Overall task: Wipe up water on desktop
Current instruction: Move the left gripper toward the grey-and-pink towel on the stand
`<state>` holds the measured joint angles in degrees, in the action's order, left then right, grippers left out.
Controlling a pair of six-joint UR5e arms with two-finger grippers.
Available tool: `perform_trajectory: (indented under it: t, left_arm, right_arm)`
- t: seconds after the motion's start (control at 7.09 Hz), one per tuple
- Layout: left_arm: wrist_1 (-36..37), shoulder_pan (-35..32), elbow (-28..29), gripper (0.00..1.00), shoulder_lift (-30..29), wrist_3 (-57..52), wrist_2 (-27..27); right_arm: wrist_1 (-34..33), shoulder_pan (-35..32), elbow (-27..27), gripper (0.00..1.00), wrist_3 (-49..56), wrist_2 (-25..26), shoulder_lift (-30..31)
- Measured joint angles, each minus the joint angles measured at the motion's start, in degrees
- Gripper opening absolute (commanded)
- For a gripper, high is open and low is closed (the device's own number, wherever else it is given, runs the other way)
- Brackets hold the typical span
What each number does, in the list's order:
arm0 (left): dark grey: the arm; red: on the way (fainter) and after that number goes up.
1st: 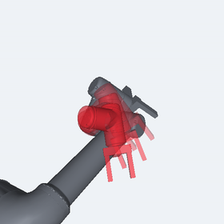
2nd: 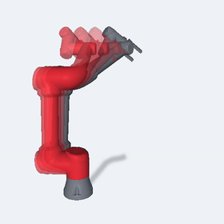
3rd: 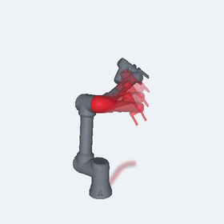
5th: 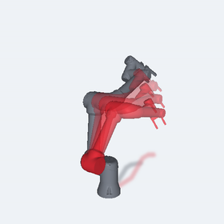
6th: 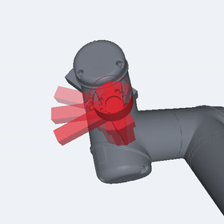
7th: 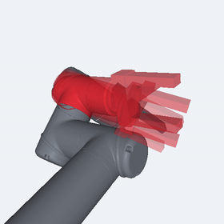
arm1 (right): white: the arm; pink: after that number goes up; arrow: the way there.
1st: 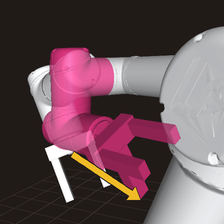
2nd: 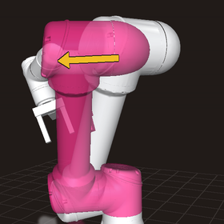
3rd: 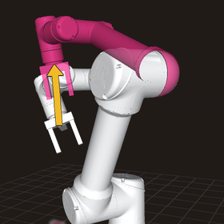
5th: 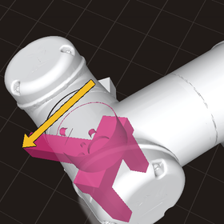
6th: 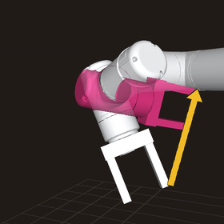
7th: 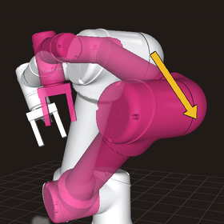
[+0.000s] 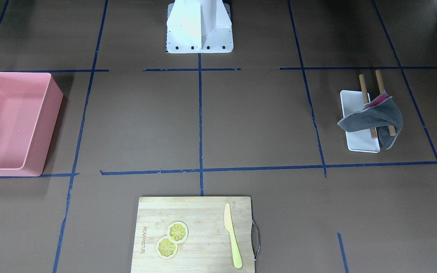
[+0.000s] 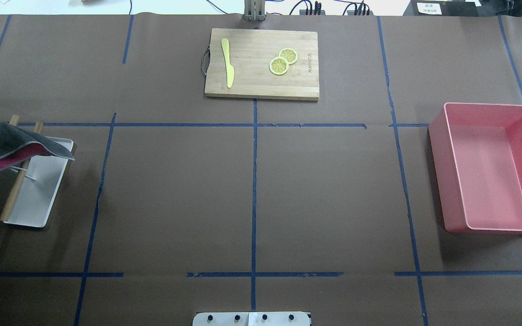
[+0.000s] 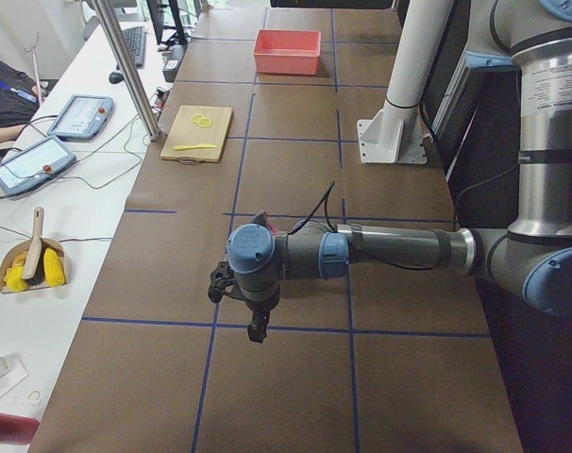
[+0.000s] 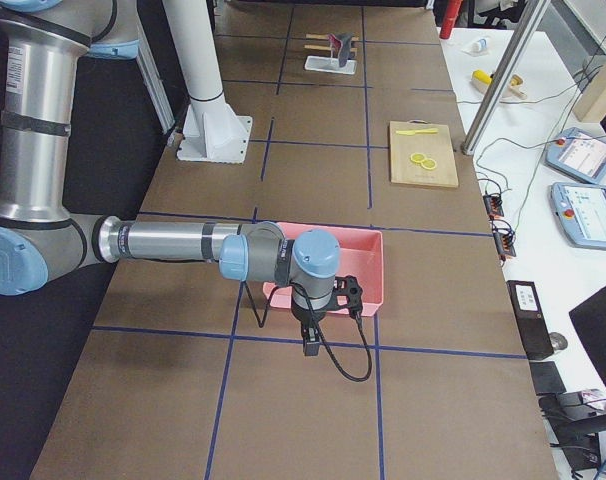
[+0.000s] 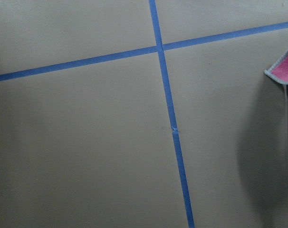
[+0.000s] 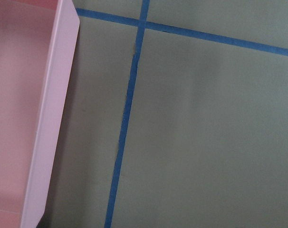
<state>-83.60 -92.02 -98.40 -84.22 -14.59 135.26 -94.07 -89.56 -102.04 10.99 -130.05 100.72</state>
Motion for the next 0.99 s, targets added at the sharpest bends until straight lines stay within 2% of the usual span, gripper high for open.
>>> perform_trajectory:
  t: [0.71, 0.99]
  left_arm:
    - [-2.46, 0.08, -0.17, 1.00, -0.56, -0.07, -0.26]
    - [-5.48, 0.31, -0.22, 1.00, -0.99, 0.25, -0.22]
  right_arm:
    - [0.14, 0.00, -0.04, 1.00, -0.06, -0.08, -0.28]
    - [0.25, 0.22, -0.69, 1.00, -0.08, -2.47, -0.65]
